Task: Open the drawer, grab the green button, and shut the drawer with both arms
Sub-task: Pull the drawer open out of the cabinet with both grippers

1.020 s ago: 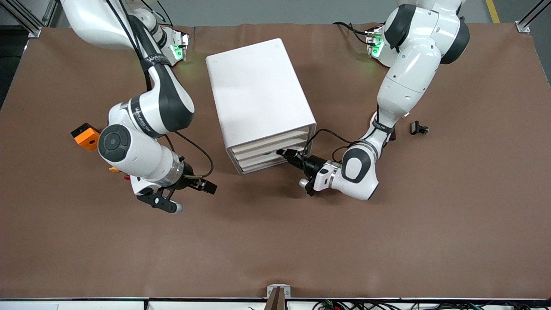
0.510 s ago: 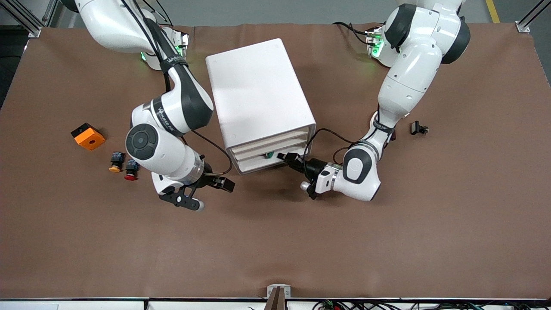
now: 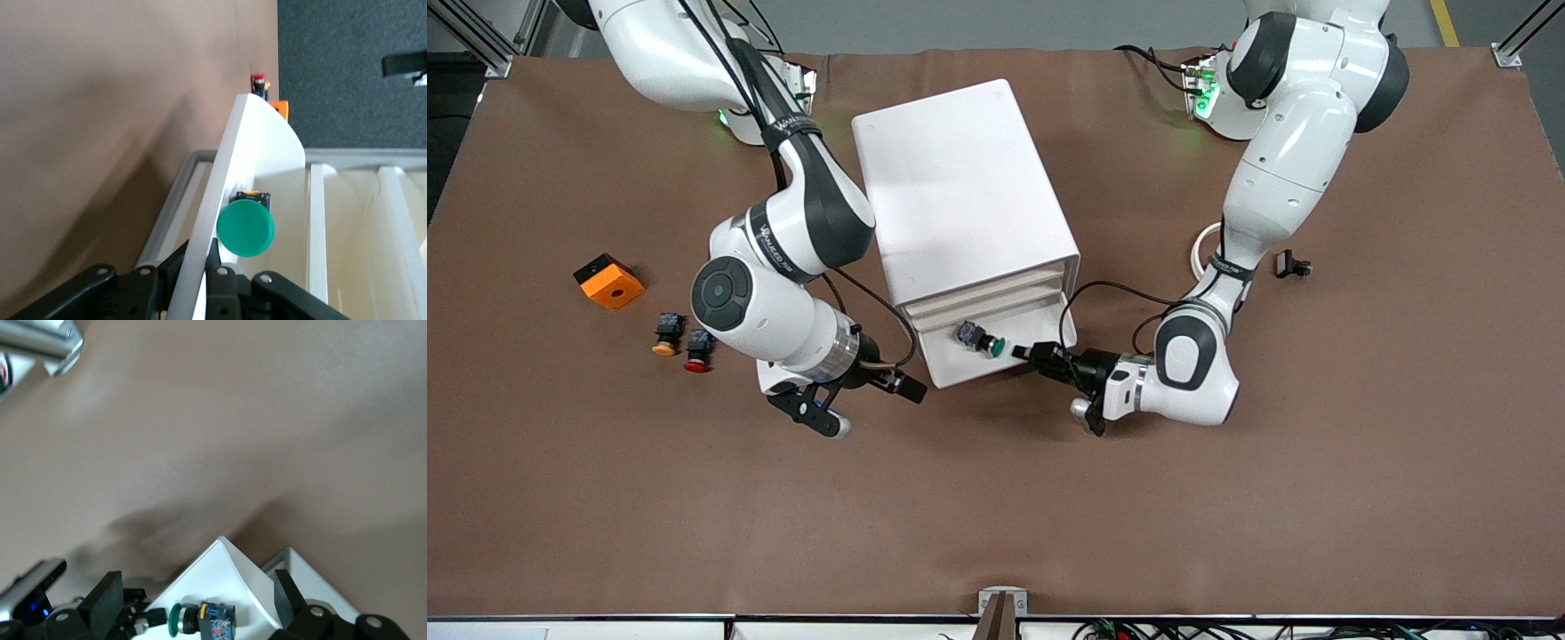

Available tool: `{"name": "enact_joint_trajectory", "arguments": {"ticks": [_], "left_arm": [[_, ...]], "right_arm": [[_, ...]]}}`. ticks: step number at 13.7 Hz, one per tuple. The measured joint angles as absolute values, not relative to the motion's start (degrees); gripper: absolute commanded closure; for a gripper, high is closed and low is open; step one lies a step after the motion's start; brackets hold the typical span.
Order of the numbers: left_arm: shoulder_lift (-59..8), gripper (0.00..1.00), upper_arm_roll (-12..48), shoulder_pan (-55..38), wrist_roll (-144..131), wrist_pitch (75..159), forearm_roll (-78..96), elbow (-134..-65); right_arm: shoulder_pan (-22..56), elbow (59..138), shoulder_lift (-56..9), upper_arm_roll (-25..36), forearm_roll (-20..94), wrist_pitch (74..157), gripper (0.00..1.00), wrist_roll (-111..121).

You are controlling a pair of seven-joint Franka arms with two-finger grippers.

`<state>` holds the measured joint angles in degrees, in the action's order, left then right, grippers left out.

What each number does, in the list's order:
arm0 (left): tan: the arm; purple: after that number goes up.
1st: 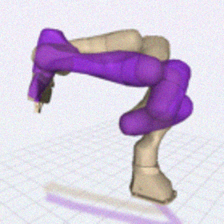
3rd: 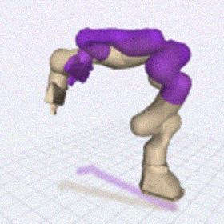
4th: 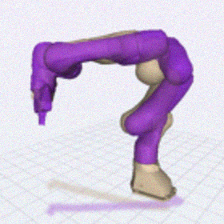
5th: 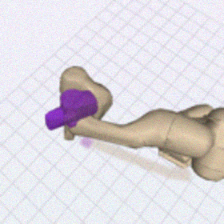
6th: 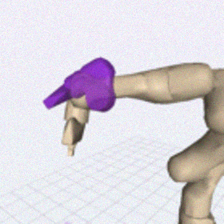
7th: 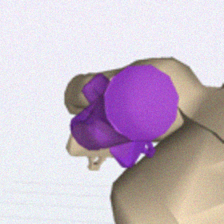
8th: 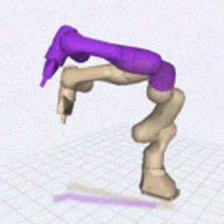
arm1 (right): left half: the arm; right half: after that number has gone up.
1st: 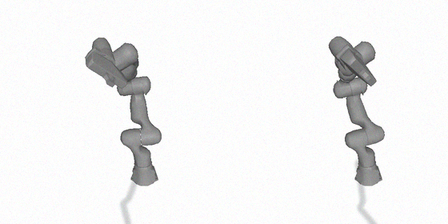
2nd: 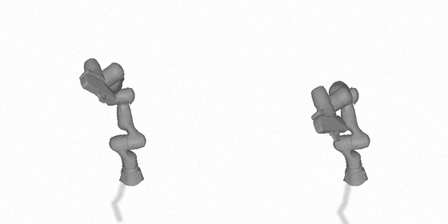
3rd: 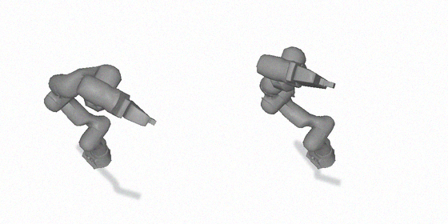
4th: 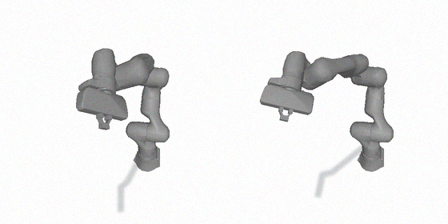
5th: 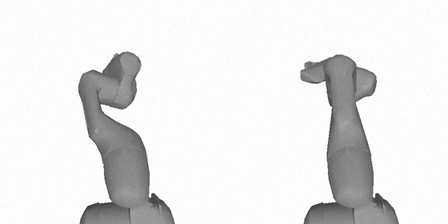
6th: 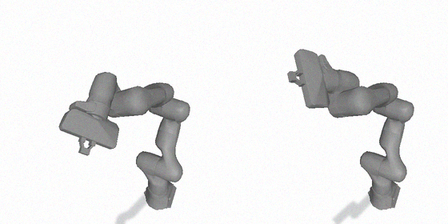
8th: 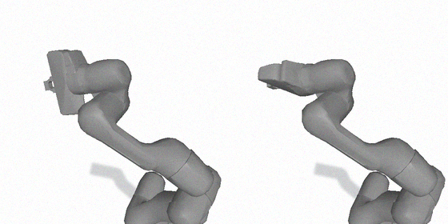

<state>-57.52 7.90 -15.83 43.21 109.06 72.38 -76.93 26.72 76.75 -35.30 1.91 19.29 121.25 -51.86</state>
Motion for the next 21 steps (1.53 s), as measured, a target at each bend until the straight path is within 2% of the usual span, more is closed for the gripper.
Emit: {"name": "enact_joint_trajectory", "arguments": {"ticks": [8, 9, 10, 11, 12, 14, 15, 18, 21], "left_arm": [[-58.4, 1.00, 7.8, -15.6, 44.8, 115.3, 72.8, -73.4], [-58.4, 0.87, 7.7, -15.6, 45.2, 116.2, 72.7, -73.1], [-58.4, 0.36, 7.6, -15.6, 45.6, 117.3, 72.4, -72.7], [-58.4, 0.22, 7.7, -15.8, 45.7, 118.9, 72.2, -72.3], [-58.4, 0.00, 7.7, -15.9, 45.8, 120.4, 72.2, -72.0], [-58.4, 0.00, 7.8, -16.9, 44.1, 129.8, 72.9, -70.7], [-58.4, 0.00, 7.9, -17.2, 42.8, 131.4, 72.9, -69.9], [-57.6, 0.00, 7.8, -17.4, 37.5, 132.4, 70.9, -68.1], [-54.6, 0.00, 7.8, -17.0, 23.1, 132.6, 59.9, -67.0]], "right_arm": [[27.6, 72.6, -39.0, 1.5, 21.6, 123.4, 0.00, -74.4], [28.2, 72.3, -39.4, 1.4, 21.8, 124.5, 0.00, -77.2], [29.3, 72.2, -40.0, 1.3, 21.9, 126.1, 0.00, -80.4], [30.6, 72.1, -40.7, 1.2, 22.0, 127.8, 0.00, -83.5], [32.1, 71.6, -41.5, 1.2, 22.0, 129.0, 0.00, -86.5], [34.0, 70.2, -42.9, 1.2, 22.0, 129.8, 0.00, -91.2], [34.3, 69.5, -43.5, 1.3, 22.0, 129.8, 0.00, -92.2], [34.4, 68.5, -44.6, 1.4, 22.0, 129.6, 0.00, -92.9], [34.0, 68.2, -44.8, 1.7, 22.3, 127.5, 0.00, -93.5]]}}
